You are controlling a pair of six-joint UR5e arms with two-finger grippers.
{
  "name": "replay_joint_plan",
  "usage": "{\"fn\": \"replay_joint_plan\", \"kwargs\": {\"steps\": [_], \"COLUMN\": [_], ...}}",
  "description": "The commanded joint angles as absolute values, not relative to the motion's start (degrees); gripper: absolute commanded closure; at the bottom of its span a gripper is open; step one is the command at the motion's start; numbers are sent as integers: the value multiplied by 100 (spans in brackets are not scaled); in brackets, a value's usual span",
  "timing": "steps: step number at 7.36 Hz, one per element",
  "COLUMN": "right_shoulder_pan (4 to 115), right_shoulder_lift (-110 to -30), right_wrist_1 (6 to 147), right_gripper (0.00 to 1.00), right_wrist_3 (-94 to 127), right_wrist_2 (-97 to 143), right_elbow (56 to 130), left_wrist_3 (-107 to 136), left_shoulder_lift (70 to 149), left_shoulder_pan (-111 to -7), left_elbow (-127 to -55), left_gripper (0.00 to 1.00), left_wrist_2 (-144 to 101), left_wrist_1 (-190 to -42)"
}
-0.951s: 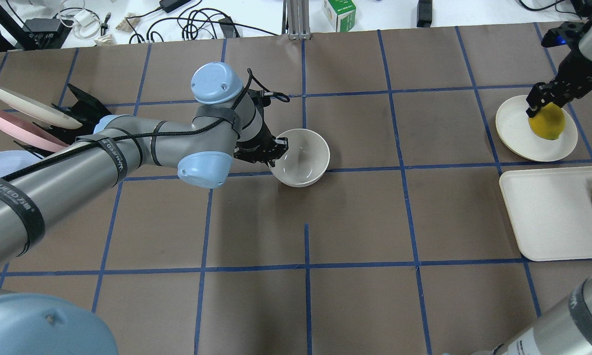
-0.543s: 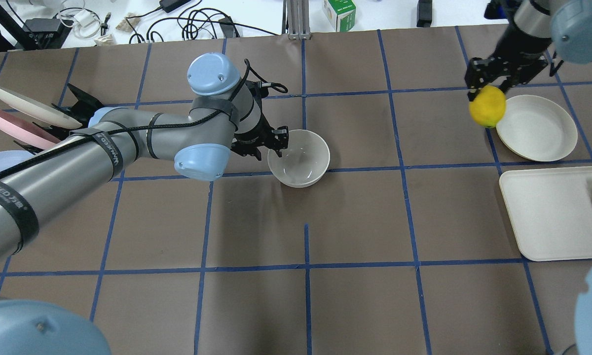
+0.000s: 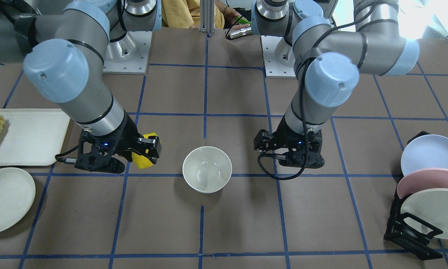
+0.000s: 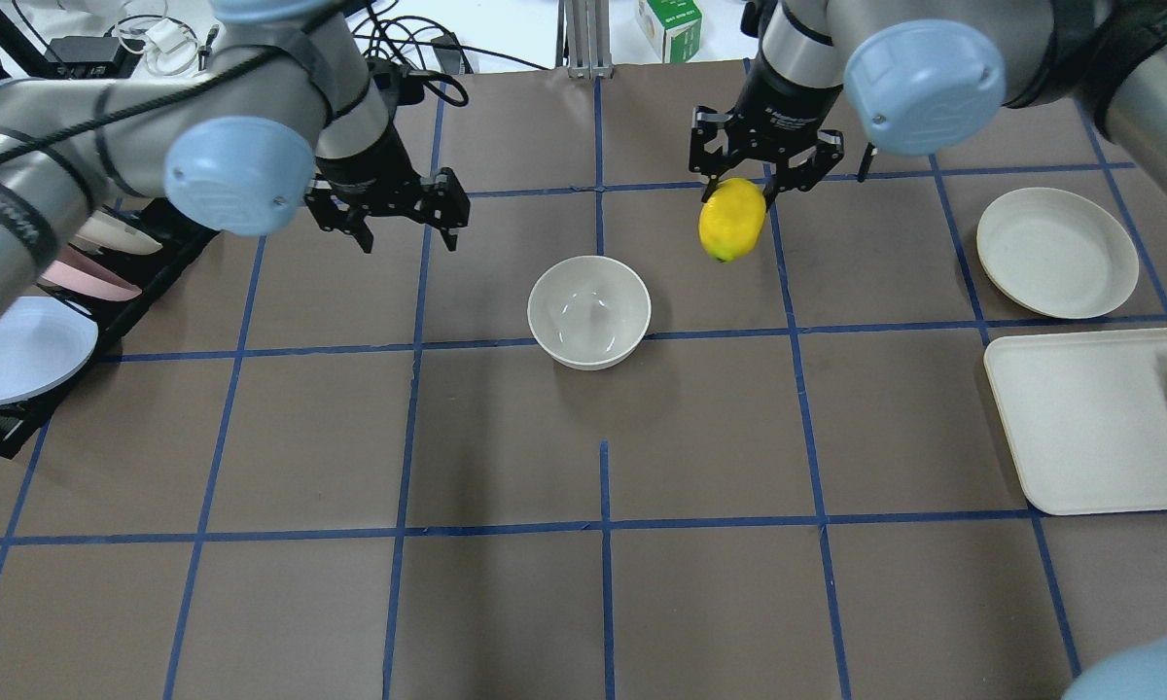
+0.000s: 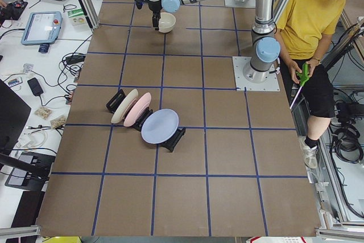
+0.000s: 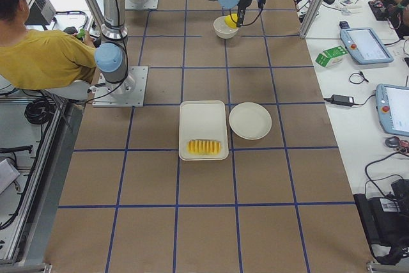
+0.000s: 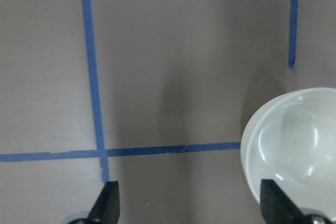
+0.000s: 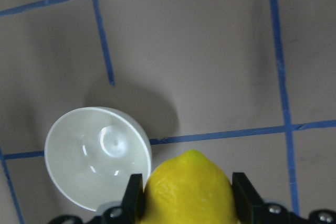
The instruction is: Place bowl and put lemon in it
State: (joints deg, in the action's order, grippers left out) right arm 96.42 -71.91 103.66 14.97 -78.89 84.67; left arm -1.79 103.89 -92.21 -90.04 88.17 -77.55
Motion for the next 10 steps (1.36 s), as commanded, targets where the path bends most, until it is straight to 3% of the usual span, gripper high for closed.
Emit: {"fn": "replay_joint_plan", "kwargs": {"steps": [1, 5, 10], "right_shoulder_pan": [10358, 10916, 10907], "right_shoulder_lift": [-6875, -6101, -5960], "right_wrist_1": [10929, 11654, 11707], "right_gripper": [100, 100, 100], "right_wrist_3": [2044, 2663, 2672], "right_wrist_2": [-7743, -7805, -8306], "right_elbow": [8455, 8517, 8464], "left_wrist_3": [-448, -440, -387], "left_shoulder_lift": [9619, 9044, 9079], "left_shoulder_pan": [-9026, -9053, -9026], "left_elbow": [-8851, -9018, -8877], "left_gripper": [0, 0, 0], "left_wrist_2": [8886, 8886, 8798], "left_wrist_1": [-8549, -8684, -8842]}}
